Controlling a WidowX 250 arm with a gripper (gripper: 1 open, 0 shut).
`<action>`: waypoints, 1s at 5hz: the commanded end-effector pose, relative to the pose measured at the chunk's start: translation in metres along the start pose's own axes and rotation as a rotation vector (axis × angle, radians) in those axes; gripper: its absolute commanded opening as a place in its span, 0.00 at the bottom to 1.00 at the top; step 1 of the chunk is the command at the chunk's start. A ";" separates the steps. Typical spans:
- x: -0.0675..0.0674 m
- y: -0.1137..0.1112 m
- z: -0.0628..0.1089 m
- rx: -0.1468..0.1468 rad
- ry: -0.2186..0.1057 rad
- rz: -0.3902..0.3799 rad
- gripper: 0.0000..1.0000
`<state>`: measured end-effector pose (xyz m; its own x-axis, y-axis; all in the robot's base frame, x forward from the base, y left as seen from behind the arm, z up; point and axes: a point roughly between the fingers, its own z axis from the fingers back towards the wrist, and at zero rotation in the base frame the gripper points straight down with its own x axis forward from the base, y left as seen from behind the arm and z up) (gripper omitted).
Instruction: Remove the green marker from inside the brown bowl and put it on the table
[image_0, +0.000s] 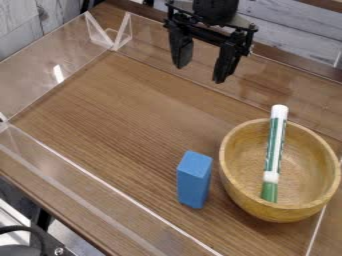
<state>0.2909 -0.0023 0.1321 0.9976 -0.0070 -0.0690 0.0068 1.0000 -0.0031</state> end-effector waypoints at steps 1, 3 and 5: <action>-0.004 -0.009 -0.006 -0.004 0.015 0.005 1.00; -0.022 -0.070 -0.003 -0.015 -0.018 0.006 1.00; -0.039 -0.116 0.000 -0.028 -0.076 -0.016 1.00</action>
<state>0.2487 -0.1174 0.1191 0.9985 -0.0193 -0.0514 0.0187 0.9998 -0.0115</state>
